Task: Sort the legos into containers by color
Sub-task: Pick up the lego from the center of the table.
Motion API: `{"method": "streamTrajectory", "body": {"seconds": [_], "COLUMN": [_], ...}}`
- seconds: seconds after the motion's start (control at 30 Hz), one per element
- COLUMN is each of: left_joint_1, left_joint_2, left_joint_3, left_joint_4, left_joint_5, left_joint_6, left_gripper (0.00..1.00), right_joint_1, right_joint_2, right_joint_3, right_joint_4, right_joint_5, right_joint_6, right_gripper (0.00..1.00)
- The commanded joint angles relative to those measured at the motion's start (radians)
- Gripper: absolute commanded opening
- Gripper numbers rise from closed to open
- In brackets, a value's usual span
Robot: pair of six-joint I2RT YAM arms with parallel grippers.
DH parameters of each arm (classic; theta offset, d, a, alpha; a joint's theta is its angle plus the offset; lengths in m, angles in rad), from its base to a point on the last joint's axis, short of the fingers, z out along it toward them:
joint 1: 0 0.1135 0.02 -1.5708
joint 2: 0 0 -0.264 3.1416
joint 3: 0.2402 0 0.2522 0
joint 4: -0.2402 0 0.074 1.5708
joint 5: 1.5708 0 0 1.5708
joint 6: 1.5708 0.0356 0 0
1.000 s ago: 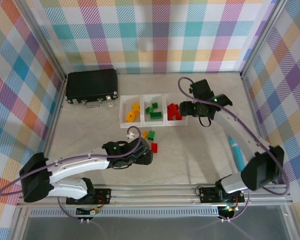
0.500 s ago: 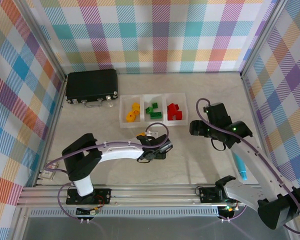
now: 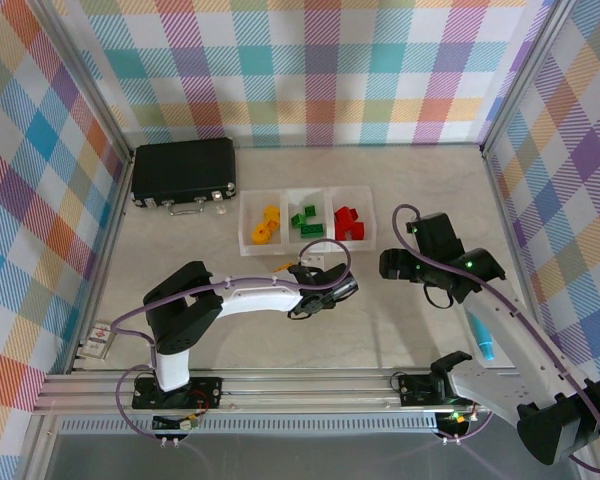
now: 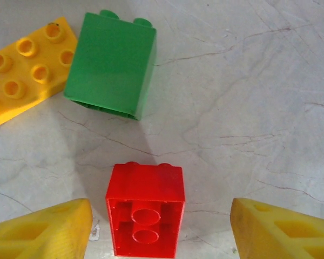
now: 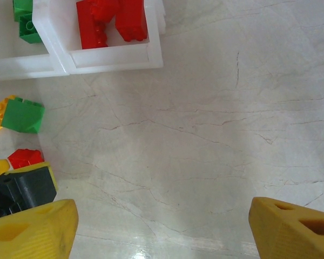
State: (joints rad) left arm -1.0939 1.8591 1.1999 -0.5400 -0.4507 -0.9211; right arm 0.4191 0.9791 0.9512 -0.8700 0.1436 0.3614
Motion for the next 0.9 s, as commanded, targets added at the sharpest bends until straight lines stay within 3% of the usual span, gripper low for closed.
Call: {"method": "streamTrajectory", "body": {"seconds": [0.0, 0.87], "left_joint_1": [0.018, 0.062], "left_joint_2": [-0.005, 0.067], "left_joint_3": [-0.019, -0.007], "left_joint_4": [-0.024, 0.041], "left_joint_5": [-0.034, 0.073], "left_joint_6": [-0.014, -0.039], "left_gripper": [0.67, 0.30], "right_joint_1": [-0.006, -0.006], "right_joint_2": [-0.017, -0.025], "right_joint_3": [-0.018, -0.034], "right_joint_4": [-0.016, -0.010], "right_joint_5": [-0.025, -0.028], "right_joint_6": [-0.018, -0.017], "right_gripper": [0.83, 0.83]}}
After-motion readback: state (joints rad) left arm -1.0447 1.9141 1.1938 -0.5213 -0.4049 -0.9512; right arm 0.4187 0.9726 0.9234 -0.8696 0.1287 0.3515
